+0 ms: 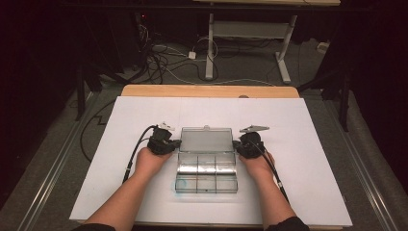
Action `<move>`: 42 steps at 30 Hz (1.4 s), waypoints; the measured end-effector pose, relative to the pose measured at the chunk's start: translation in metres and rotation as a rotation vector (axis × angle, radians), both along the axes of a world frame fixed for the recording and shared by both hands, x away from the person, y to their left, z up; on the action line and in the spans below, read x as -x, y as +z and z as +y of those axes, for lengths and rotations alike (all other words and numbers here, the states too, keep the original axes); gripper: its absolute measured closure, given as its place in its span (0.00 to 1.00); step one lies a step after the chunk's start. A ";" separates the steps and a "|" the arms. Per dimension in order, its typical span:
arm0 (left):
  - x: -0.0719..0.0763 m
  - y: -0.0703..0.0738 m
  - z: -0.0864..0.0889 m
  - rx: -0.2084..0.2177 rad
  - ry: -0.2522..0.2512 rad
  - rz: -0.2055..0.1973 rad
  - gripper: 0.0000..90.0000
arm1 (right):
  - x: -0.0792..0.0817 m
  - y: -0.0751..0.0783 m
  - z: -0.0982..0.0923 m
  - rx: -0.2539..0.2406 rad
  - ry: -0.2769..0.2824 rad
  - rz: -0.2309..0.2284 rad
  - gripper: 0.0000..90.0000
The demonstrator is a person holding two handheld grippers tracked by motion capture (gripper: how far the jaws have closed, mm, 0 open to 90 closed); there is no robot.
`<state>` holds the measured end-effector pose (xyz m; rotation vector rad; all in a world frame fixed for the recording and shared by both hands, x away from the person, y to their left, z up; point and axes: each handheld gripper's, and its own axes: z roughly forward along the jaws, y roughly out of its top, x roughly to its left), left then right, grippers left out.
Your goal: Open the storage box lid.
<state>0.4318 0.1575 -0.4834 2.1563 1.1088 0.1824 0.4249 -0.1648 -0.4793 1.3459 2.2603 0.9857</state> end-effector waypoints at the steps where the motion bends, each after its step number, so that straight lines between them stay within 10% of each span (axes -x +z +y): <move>1: 0.001 0.000 0.001 0.004 0.003 0.002 0.97 | 0.001 0.000 -0.001 0.001 -0.002 0.001 1.00; 15: 0.042 0.005 0.029 0.088 -0.014 -0.083 0.97 | 0.036 0.016 -0.020 -0.068 0.011 -0.098 1.00; 35: 0.136 0.005 0.087 0.147 -0.036 -0.203 0.96 | 0.122 0.019 -0.050 -0.142 0.052 -0.203 1.00; 42: 0.132 0.001 0.092 0.157 -0.041 -0.212 0.96 | 0.133 0.009 -0.052 -0.127 0.047 -0.204 1.00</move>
